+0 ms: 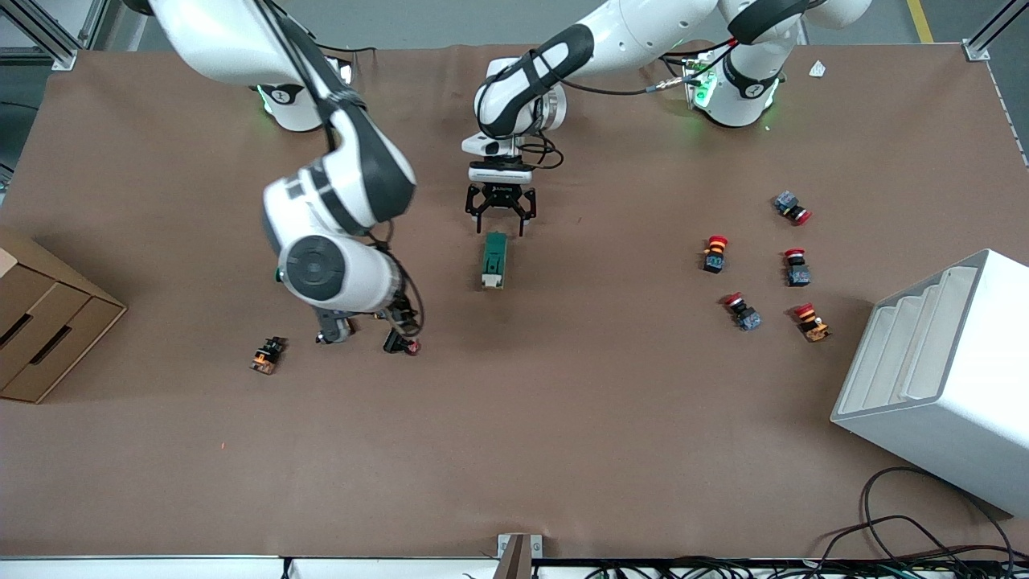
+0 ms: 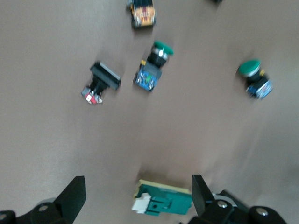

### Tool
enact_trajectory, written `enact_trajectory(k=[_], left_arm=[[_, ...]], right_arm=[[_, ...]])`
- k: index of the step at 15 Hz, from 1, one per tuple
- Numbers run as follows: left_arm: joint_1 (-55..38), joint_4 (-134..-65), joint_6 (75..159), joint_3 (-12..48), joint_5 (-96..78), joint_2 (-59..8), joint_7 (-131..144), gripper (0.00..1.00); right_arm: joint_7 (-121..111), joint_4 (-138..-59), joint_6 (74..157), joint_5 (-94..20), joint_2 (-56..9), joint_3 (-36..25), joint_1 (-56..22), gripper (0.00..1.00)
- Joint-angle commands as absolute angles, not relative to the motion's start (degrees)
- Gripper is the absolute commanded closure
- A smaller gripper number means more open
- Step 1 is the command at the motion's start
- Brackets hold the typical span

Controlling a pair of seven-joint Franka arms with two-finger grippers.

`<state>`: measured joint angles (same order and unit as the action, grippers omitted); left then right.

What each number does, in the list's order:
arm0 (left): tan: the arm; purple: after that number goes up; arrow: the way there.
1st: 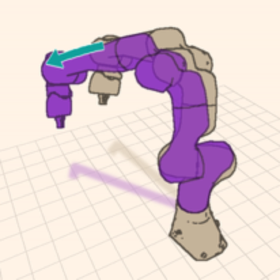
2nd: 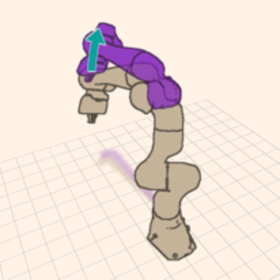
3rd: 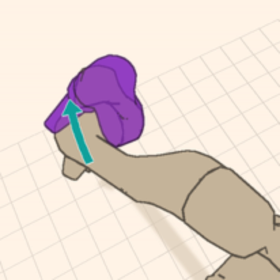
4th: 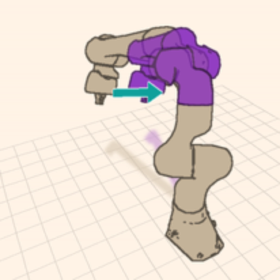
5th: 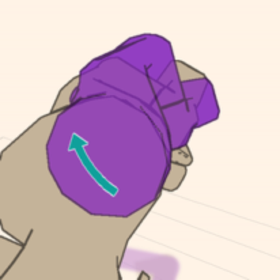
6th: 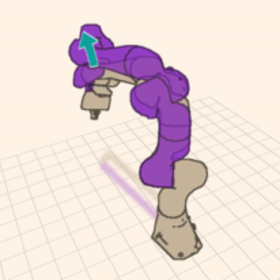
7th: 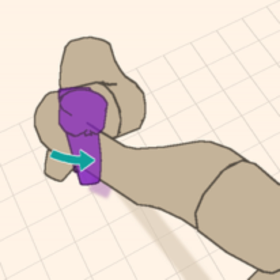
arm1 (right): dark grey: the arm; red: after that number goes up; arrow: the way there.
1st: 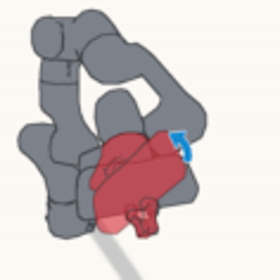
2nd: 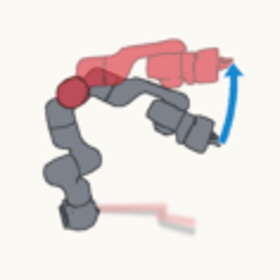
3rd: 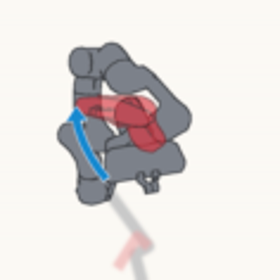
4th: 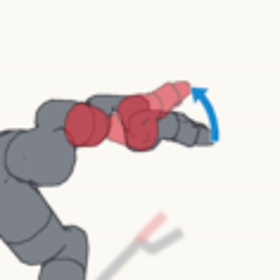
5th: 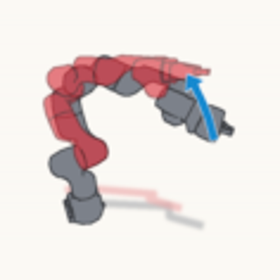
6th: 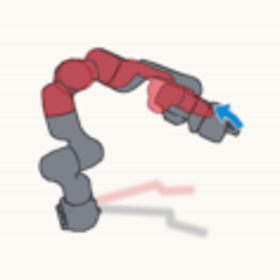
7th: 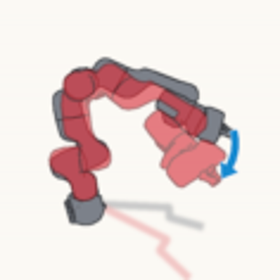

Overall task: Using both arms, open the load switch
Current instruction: 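Reach the right gripper to the white lever of the switch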

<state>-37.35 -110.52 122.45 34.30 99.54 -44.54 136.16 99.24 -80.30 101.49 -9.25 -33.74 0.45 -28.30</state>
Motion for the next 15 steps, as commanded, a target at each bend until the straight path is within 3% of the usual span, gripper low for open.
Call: enact_trajectory(k=[1, 7, 15], left_arm=[[-39.11, -107.41, 120.67, 33.66, 100.81, -47.37, 137.20, 0.00], [-40.08, -107.31, 119.18, 33.57, 100.81, -48.95, 137.63, 0.00], [-44.38, -107.93, 116.72, 31.64, 100.81, -50.10, 140.45, 0.00]], right_arm=[[106.15, -77.87, 104.23, -10.46, -37.78, -0.09, -31.11, 0.00], [111.88, -77.96, 109.07, -14.84, -40.95, -0.09, -34.01, 0.00], [111.01, -78.22, 108.90, -18.28, -45.26, -0.09, -36.91, 0.00]])
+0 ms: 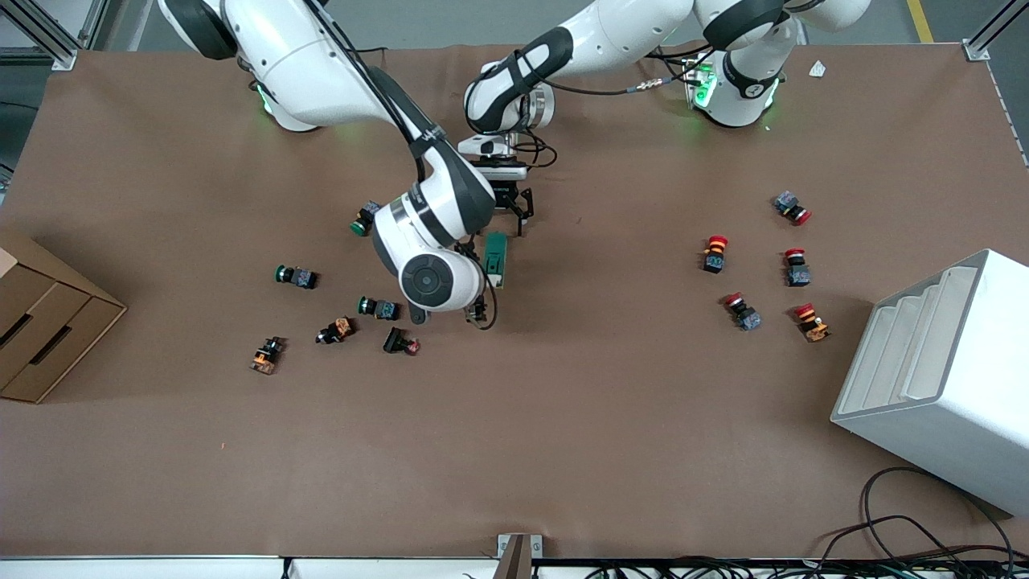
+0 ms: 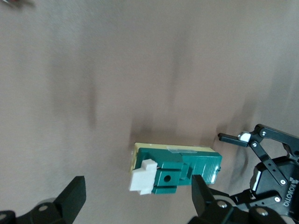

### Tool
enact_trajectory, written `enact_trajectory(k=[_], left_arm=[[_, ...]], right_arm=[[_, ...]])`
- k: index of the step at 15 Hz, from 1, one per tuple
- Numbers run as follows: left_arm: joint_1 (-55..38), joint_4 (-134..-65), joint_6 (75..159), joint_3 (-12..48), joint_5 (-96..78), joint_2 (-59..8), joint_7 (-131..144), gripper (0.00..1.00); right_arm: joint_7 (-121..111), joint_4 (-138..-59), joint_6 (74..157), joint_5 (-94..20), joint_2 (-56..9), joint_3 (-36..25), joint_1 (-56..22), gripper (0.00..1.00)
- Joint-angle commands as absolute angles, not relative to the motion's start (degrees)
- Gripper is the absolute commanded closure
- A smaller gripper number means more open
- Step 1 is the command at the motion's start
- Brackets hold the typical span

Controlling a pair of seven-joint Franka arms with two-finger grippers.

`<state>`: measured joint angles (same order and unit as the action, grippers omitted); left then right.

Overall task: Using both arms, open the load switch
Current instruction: 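Reach the right gripper to the white lever of the switch, then push the white lever down with the right gripper while the left gripper holds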

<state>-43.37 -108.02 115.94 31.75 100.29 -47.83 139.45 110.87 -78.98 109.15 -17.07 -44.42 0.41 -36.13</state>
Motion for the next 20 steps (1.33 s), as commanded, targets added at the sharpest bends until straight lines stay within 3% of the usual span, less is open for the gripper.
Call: enact_trajectory(k=[1, 16, 20], left_arm=[[-44.38, -108.02, 116.72, 31.64, 100.81, -50.10, 140.45, 0.00], [-44.30, -108.02, 116.72, 31.64, 100.28, -50.10, 140.54, 0.00], [-44.30, -108.02, 116.72, 31.55, 100.28, -50.10, 140.54, 0.00]], right_arm=[[110.40, -78.14, 108.90, -18.19, -45.70, -0.09, -37.35, 0.00], [110.21, -78.84, 108.28, -16.61, -47.37, -0.35, -39.81, 0.00], [110.13, -78.58, 104.43, -15.74, -47.02, -0.26, -40.08, 0.00]])
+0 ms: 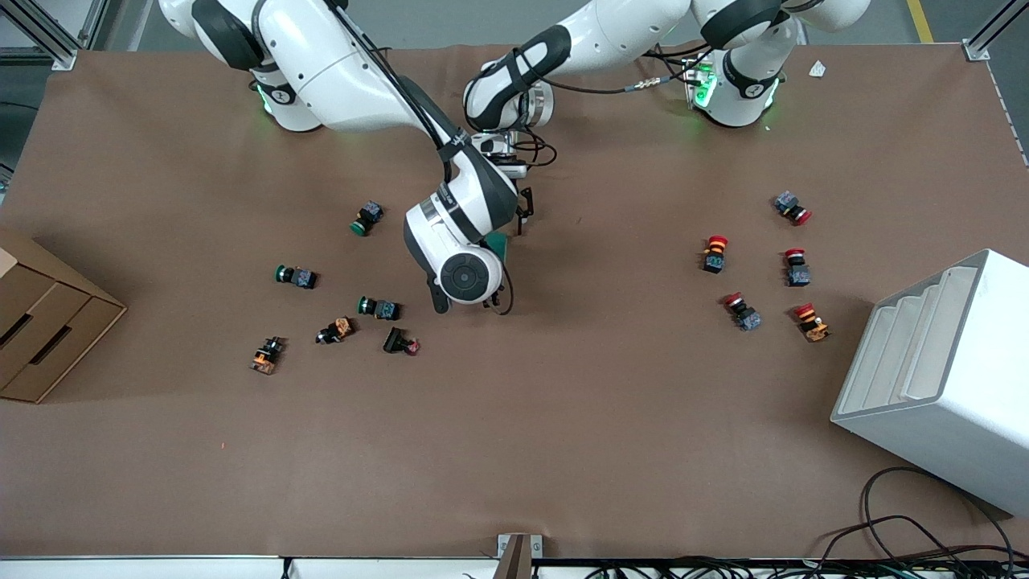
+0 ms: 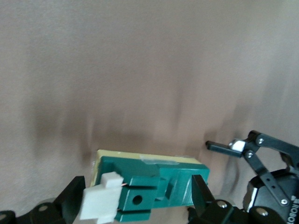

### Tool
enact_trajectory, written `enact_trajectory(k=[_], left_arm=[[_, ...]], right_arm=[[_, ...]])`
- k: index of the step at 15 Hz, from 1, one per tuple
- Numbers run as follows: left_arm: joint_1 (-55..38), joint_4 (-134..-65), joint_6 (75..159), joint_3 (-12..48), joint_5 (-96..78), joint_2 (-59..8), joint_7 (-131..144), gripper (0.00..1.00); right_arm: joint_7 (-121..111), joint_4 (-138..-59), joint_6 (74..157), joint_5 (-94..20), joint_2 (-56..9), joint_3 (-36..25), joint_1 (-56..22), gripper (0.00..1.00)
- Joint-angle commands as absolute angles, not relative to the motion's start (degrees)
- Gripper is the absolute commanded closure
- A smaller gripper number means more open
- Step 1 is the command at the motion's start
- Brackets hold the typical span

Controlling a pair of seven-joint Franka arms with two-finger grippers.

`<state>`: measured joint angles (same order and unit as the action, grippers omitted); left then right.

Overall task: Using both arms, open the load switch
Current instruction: 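Push the white lever down with the right gripper while the left gripper holds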

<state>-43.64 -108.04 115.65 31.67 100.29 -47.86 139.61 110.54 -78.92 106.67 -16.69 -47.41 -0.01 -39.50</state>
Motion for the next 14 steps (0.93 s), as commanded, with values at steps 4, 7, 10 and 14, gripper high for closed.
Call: enact_trajectory(k=[4, 7, 10, 14], left_arm=[[-44.30, -107.93, 116.72, 31.55, 100.28, -50.10, 140.54, 0.00], [-44.38, -108.02, 116.72, 31.55, 100.28, -50.10, 140.54, 0.00], [-44.38, -107.93, 116.63, 31.55, 100.28, -49.92, 140.54, 0.00], [-44.30, -107.67, 116.72, 31.55, 100.28, -50.10, 140.54, 0.00]], right_arm=[[110.30, -78.05, 99.68, -15.91, -46.50, -0.18, -40.69, 0.00], [110.30, -76.74, 95.90, -16.08, -45.97, -0.09, -40.87, 0.00], [110.66, -76.20, 93.96, -16.17, -45.70, -0.09, -41.83, 0.00], [110.65, -75.32, 91.15, -16.35, -45.61, 0.00, -42.36, 0.00]])
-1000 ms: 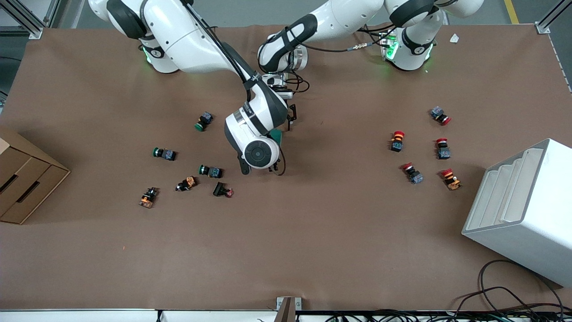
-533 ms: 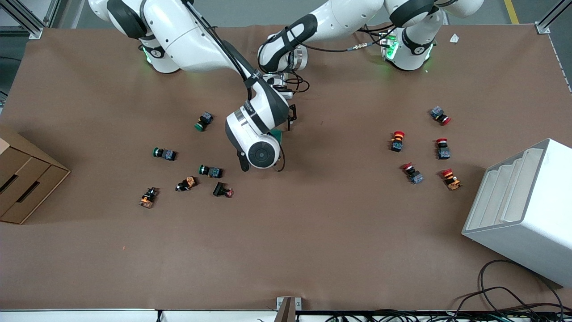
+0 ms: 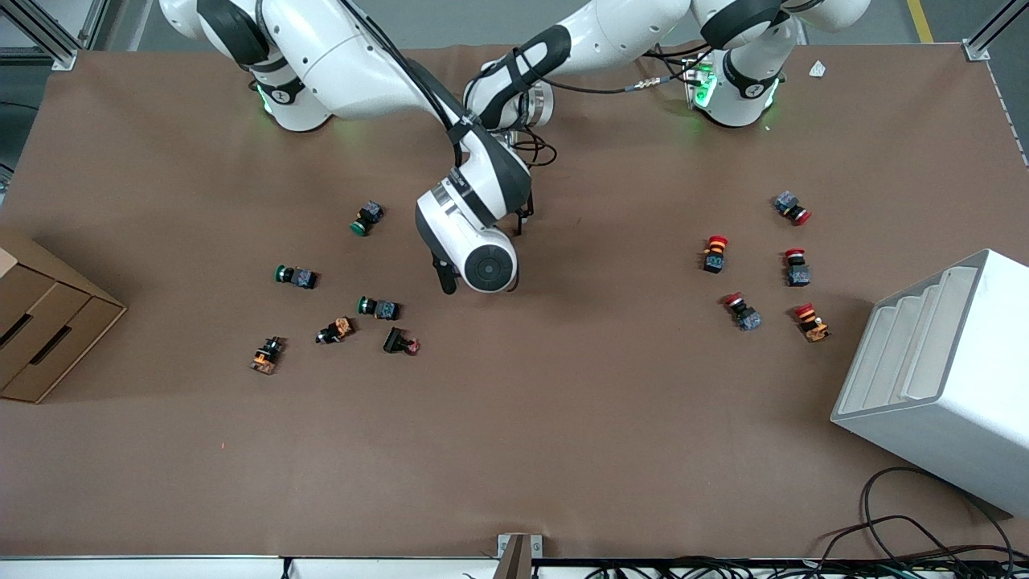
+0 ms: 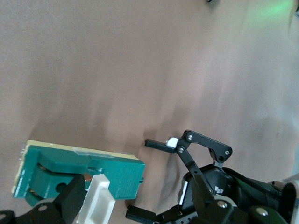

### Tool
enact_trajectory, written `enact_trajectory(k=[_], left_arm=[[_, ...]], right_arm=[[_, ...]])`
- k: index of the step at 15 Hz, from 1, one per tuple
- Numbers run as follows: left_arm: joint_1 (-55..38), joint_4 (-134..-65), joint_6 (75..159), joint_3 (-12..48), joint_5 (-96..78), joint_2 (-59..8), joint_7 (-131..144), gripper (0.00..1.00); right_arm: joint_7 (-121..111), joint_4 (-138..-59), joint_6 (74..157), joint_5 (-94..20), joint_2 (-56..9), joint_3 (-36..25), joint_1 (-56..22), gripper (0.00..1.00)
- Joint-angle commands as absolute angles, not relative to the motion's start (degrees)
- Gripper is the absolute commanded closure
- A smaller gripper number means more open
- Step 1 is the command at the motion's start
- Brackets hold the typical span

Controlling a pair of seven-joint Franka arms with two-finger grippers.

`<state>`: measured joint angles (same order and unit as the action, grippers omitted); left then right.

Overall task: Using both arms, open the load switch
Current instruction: 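Push the white lever down with the right gripper while the left gripper holds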

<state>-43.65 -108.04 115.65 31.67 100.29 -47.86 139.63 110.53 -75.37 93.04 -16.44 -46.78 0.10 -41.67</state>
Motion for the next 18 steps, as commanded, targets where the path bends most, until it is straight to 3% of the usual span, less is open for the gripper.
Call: enact_trajectory(k=[1, 18], left_arm=[[-44.30, -107.75, 116.72, 31.55, 100.28, -50.10, 140.54, 0.00], [-43.86, -107.58, 116.72, 31.55, 100.28, -50.01, 138.69, 0.00]], right_arm=[[110.65, -75.32, 91.14, -16.35, -45.62, -0.09, -42.89, 0.00], [110.39, -76.73, 91.58, -15.64, -46.49, -0.26, -44.38, 0.00]])
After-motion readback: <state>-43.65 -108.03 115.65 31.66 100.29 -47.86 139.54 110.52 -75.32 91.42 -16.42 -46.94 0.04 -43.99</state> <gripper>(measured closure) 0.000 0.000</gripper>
